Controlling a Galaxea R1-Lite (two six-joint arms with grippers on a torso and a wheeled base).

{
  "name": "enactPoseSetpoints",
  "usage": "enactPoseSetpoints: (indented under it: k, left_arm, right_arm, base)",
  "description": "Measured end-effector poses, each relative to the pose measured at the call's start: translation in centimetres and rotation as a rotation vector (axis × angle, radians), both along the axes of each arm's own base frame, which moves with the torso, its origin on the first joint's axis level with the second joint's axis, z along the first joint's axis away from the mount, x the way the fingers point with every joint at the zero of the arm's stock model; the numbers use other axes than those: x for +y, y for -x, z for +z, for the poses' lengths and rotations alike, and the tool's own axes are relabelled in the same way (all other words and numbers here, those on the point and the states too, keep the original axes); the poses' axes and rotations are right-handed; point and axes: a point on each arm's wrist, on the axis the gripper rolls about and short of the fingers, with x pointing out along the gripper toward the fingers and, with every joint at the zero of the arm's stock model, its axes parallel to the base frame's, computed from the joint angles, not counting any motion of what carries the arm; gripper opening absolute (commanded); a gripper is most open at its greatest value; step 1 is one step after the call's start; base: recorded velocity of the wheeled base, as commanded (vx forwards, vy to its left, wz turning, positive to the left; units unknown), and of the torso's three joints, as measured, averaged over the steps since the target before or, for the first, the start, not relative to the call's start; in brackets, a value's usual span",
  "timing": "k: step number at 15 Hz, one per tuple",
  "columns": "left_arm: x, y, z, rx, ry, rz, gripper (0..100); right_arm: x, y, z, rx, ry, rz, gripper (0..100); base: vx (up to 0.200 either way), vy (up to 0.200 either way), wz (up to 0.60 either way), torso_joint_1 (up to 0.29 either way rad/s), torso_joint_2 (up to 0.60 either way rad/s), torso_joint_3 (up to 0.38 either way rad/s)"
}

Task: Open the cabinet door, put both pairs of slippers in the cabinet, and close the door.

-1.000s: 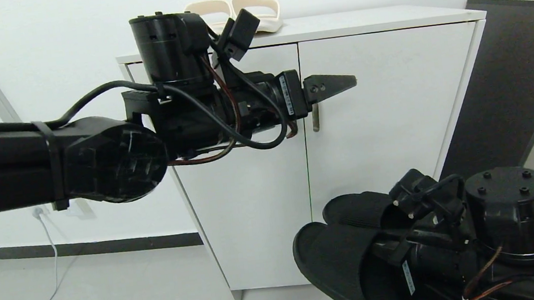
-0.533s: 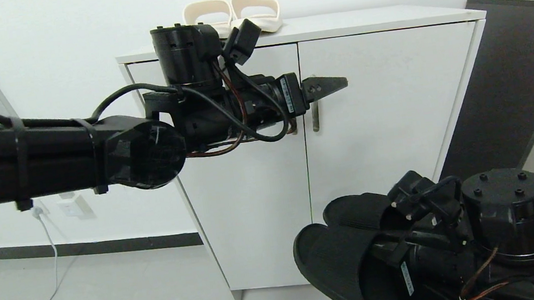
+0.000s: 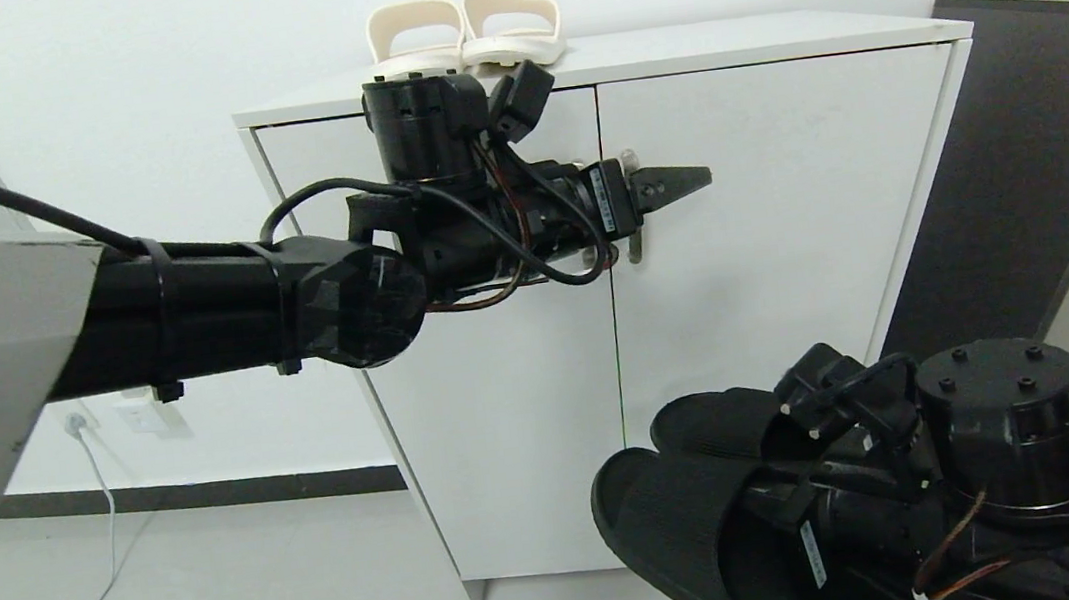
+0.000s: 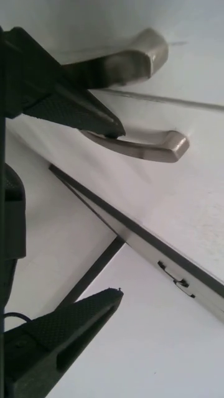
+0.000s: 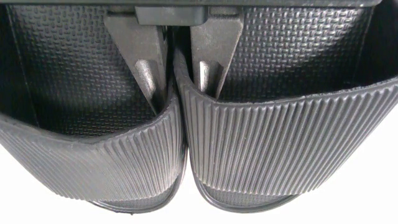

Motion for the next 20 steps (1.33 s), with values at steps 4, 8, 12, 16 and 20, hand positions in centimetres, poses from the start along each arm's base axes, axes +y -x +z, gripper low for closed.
enactPoseSetpoints:
  k: [4, 8, 12, 16, 20]
  left_arm:
    - [0.0, -0.3, -0.4, 0.011, -0.003, 0.009, 0]
    - [0.2, 0.6, -0.5, 0.022, -0.013, -0.003, 0]
    - [0.7, 3.3, 0.2, 0.031, -0.019, -0.03, 0]
    - [1.7, 5.2, 1.0, 0.024, -0.014, -0.037, 0]
    - [3.6, 8.3, 0.8, 0.049, -0.034, -0.046, 0]
  right_arm:
    - [0.0, 0.0, -0.1, 0.001, 0.002, 0.001, 0]
    - [-0.1, 0.1, -0.3, 0.015, 0.0, 0.024, 0]
    - [-0.5, 0.9, -0.6, 0.054, -0.02, 0.13, 0]
    - [-1.5, 2.3, -0.4, 0.08, -0.052, 0.247, 0]
    - [-2.0, 2.8, -0.3, 0.065, -0.046, 0.271, 0]
  base:
    - [0.0, 0.0, 0.0, 0.0, 0.0, 0.0]
    - [0.0, 0.0, 0.0, 0.0, 0.0, 0.0]
    - [0.0, 0.0, 0.0, 0.0, 0.0, 0.0]
    - [0.0, 0.0, 0.0, 0.0, 0.0, 0.0]
    - [0.0, 0.0, 0.0, 0.0, 0.0, 0.0]
